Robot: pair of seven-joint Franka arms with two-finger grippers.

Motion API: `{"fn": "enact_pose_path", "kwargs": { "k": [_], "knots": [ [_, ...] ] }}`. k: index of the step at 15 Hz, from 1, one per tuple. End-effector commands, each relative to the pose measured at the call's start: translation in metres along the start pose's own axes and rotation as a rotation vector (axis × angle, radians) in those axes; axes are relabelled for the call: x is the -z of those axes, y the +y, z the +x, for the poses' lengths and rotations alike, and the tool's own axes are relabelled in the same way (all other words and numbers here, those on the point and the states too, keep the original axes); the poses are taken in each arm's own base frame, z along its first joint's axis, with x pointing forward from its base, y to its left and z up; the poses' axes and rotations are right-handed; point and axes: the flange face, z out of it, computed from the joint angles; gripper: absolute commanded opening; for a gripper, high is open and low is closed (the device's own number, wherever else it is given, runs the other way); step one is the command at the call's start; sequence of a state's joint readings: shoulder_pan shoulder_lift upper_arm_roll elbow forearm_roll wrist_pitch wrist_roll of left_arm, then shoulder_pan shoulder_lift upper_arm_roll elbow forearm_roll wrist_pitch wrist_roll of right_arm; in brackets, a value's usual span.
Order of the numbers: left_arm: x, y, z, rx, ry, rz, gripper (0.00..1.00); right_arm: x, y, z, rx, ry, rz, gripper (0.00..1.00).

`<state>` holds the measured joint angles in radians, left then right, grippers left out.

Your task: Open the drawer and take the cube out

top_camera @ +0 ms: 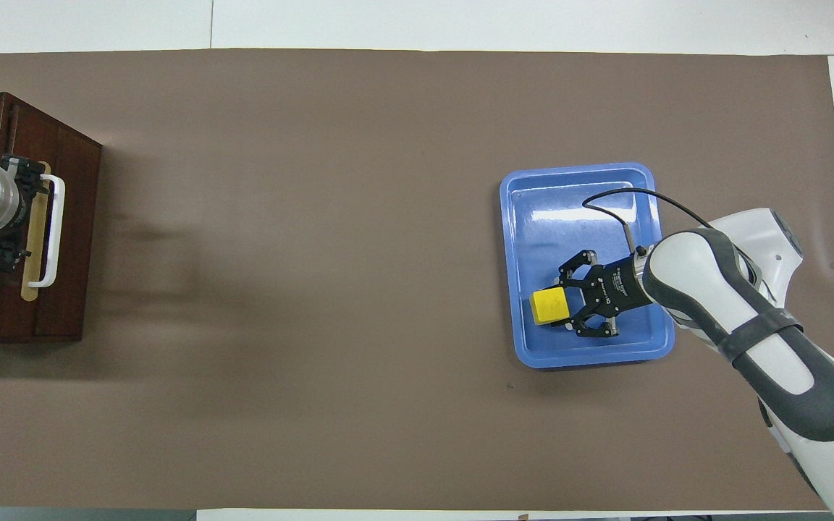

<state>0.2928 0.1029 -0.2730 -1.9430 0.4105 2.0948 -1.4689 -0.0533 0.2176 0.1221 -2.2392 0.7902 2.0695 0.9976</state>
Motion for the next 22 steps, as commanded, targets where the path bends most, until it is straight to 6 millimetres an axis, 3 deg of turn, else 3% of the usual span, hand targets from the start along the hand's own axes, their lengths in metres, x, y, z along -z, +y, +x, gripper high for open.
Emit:
{"fn": "enact_pose_path", "kwargs": {
  "k": [1,5,7,8,10,12,15,18,22],
  "knots": [
    [-0.006,-0.007,0.010,-0.022,0.023,-0.010,1.00,0.003,0.010,0.000,0.008,-0.009,0.039,0.00],
    [-0.002,-0.002,0.002,-0.037,0.022,-0.006,1.00,0.001,0.012,0.001,0.005,-0.007,0.037,0.00],
    [0.008,0.007,-0.016,-0.056,0.009,-0.024,1.00,0.001,0.012,0.001,0.008,-0.007,0.037,0.74],
    [0.017,0.013,-0.029,-0.066,-0.011,-0.033,1.00,0.001,0.012,0.001,0.009,-0.006,0.036,0.96],
    [0.032,0.025,-0.041,-0.043,-0.089,-0.061,1.00,0.001,0.012,0.000,0.010,-0.006,0.036,1.00],
    [0.062,0.039,-0.070,-0.088,-0.129,-0.096,1.00,0.005,0.010,-0.001,0.010,-0.005,0.043,1.00],
    [0.101,0.048,-0.095,-0.167,-0.231,-0.134,1.00,0.027,0.004,-0.019,0.043,-0.005,0.060,1.00],
    [0.126,0.037,-0.123,-0.421,-0.234,-0.130,1.00,0.077,-0.010,-0.053,0.188,0.088,0.046,1.00],
    [0.156,0.018,-0.127,-0.728,-0.262,-0.170,1.00,0.147,-0.032,-0.094,0.451,0.261,0.005,1.00]
  ]
}}
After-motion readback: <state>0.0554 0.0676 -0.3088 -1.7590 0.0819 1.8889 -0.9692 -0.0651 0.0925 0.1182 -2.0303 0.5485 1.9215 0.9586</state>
